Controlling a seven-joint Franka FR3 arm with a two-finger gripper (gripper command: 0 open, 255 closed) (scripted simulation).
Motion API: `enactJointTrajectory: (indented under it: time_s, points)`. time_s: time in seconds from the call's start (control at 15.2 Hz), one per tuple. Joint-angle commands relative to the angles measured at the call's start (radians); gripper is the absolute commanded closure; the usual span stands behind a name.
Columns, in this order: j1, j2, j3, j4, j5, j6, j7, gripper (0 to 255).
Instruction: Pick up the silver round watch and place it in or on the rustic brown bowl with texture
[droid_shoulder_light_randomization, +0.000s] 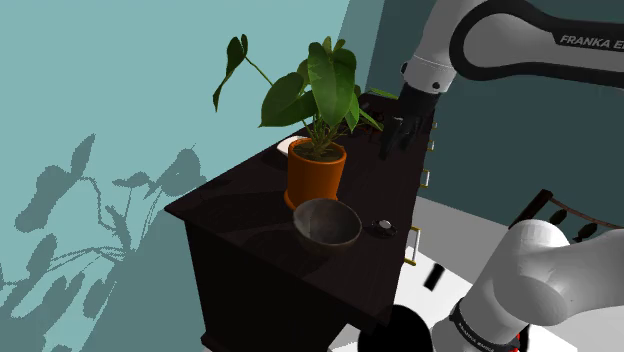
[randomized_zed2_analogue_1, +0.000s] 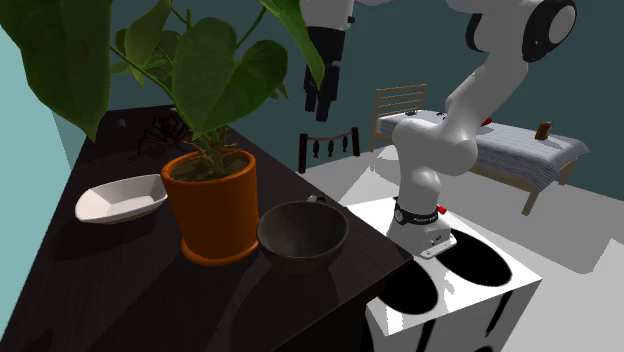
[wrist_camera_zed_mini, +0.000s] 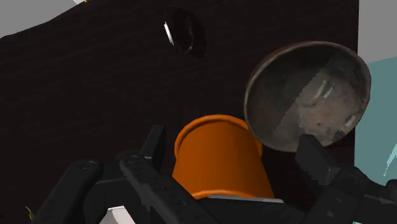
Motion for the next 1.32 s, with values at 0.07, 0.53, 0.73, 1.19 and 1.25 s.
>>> enactJointTrajectory:
  time_s: [0.07, 0.53, 0.73, 1.19, 1.25]
  points:
    - [0.003, -0.009, -0.007, -0.036, -0.009, 0.021, -0.023, 0]
    - [0.012, -0.041, -0.068, -0.264, -0.090, 0.180, -0.180, 0]
    - [0.007, -0.036, -0.100, -0.350, -0.134, 0.258, -0.247, 0]
    - [-0.025, 0.030, -0.171, -0.496, -0.240, 0.450, -0.371, 0]
    - [-0.027, 0.040, -0.174, -0.504, -0.244, 0.468, -0.371, 0]
